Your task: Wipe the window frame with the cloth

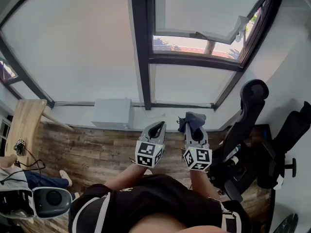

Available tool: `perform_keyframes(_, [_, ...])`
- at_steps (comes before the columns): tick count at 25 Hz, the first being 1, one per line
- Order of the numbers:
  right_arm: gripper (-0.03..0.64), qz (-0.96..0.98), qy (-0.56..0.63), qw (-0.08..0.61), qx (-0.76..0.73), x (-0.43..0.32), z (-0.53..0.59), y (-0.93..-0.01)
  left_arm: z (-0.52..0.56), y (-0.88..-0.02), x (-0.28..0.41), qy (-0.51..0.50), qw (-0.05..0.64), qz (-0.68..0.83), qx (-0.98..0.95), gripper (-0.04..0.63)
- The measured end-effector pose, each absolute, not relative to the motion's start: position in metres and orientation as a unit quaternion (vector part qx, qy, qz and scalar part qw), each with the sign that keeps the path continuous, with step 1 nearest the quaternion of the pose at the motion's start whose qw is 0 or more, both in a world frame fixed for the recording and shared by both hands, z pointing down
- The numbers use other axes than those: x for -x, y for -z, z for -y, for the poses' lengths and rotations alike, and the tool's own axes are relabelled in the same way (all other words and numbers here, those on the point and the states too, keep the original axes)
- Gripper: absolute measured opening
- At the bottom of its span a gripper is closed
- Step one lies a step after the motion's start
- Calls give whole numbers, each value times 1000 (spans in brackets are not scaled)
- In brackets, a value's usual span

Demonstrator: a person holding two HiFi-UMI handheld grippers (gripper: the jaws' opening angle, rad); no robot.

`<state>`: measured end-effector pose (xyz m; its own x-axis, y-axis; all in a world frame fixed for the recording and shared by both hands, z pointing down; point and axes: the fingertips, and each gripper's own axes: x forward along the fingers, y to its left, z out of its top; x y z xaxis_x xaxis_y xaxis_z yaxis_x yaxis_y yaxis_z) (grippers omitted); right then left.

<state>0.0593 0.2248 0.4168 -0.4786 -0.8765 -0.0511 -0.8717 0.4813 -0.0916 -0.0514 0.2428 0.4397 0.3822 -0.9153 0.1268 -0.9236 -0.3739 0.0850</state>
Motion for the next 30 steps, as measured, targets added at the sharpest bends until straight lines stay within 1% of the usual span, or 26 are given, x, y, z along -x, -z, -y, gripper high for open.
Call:
perform_keyframes(12, [90, -867, 25, 37, 497, -66, -240, -416, -256, -432, 36, -22, 71, 554, -829, 9])
perform_keyframes(23, [91, -868, 20, 40, 495, -58, -245, -415, -258, -430, 45, -24, 66, 554, -829, 9])
perform_keyframes(30, [92, -863, 26, 53, 501, -55, -241, -410, -255, -428, 52, -26, 62, 551, -832, 9])
